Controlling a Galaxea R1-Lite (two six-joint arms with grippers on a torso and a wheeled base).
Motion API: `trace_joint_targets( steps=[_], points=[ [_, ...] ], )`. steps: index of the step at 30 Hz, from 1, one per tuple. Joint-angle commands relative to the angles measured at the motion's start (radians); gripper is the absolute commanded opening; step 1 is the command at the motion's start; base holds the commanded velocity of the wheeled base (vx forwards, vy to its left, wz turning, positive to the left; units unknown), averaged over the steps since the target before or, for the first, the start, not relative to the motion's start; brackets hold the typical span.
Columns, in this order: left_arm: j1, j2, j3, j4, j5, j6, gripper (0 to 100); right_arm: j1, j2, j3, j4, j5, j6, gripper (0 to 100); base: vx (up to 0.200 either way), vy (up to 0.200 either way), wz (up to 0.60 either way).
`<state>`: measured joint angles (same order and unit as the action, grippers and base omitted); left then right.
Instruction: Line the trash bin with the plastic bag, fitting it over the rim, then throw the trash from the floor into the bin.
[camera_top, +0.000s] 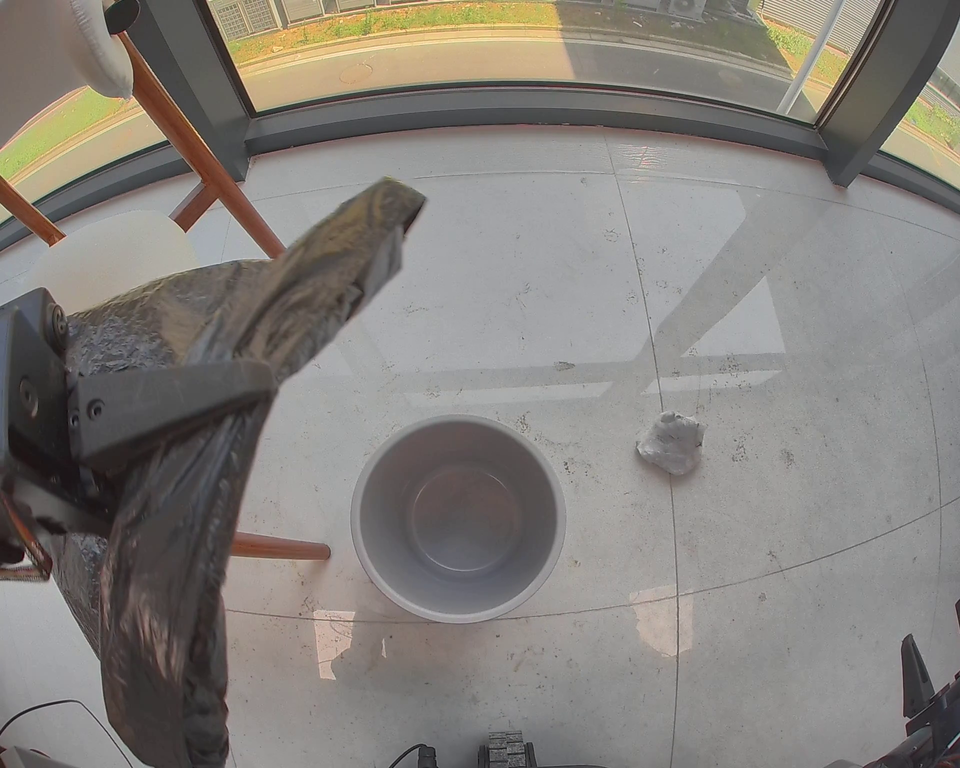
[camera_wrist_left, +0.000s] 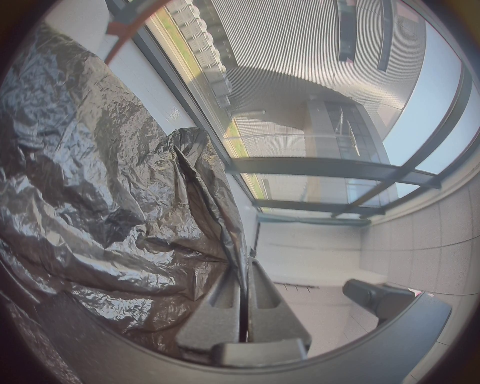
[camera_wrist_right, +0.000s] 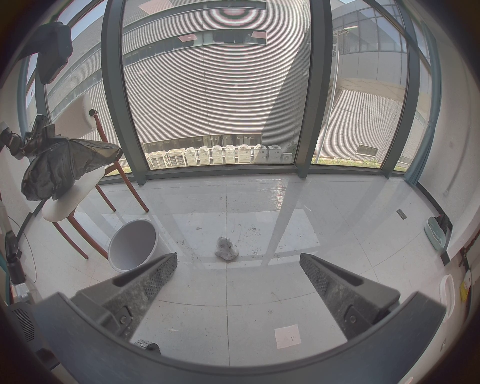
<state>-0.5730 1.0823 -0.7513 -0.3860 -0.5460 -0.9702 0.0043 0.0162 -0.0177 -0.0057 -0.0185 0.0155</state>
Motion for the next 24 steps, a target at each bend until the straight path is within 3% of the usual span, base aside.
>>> trace_joint_targets(
  steps=[1, 7, 11, 24],
  points=[
    [-0.139, 0.059, -0.008, -0.005, -0.048, 0.018, 0, 0.0, -0.013, 0.018, 0.0, 0.0, 0.0, 100, 0.0, 0.0, 0.0],
    [-0.297, 0.146, -0.008, -0.007, -0.061, 0.191, 0, 0.0, -0.013, 0.018, 0.0, 0.0, 0.0, 100, 0.0, 0.0, 0.0],
    [-0.369, 0.202, -0.016, -0.008, -0.06, 0.209, 0, 0.0, -0.013, 0.018, 0.0, 0.0, 0.0, 100, 0.0, 0.0, 0.0],
    [-0.404, 0.372, -0.088, -0.133, -0.068, 0.268, 0, 0.0, -0.013, 0.018, 0.0, 0.0, 0.001, 100, 0.0, 0.0, 0.0]
  ],
)
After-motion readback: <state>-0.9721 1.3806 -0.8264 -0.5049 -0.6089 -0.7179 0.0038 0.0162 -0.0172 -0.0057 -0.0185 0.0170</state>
